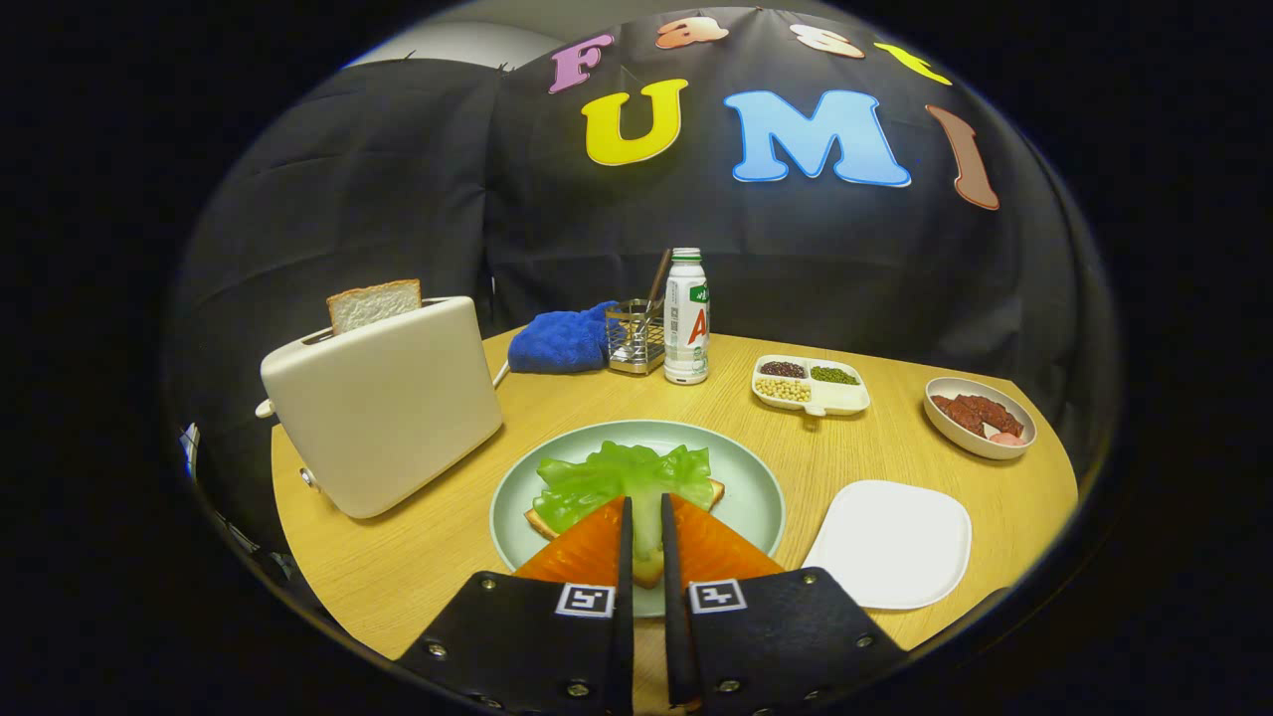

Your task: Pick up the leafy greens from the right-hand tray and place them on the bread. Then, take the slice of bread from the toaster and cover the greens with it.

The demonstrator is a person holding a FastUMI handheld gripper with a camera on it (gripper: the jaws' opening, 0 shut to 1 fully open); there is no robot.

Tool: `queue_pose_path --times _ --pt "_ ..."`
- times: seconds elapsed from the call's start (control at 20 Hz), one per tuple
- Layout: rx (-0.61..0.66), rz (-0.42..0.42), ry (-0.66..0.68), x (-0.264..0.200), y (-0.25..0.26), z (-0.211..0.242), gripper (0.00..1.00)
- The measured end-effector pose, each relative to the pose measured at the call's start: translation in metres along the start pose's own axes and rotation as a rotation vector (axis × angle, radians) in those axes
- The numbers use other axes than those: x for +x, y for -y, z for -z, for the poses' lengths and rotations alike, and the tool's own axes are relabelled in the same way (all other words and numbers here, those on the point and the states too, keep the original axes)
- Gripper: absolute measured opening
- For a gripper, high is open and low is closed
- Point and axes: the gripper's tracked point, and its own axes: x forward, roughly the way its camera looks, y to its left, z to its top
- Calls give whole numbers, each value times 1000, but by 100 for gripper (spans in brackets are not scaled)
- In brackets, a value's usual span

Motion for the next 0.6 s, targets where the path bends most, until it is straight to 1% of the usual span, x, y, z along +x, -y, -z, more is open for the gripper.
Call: queue_pose_path --times 0.05,0.15,0.2,0.25,0.35,0.5,0.6 --pt "0 15 5 -2 2 -2 18" --pt "16 28 24 -8 2 -4 32" --pt "17 32 35 -14 3 -6 45" --pt "16 49 48 -19 5 -9 49" --pt "10 89 80 -28 9 -15 51" --pt "11 166 175 -42 7 -36 51" --pt "29 238 222 -51 8 -48 51"
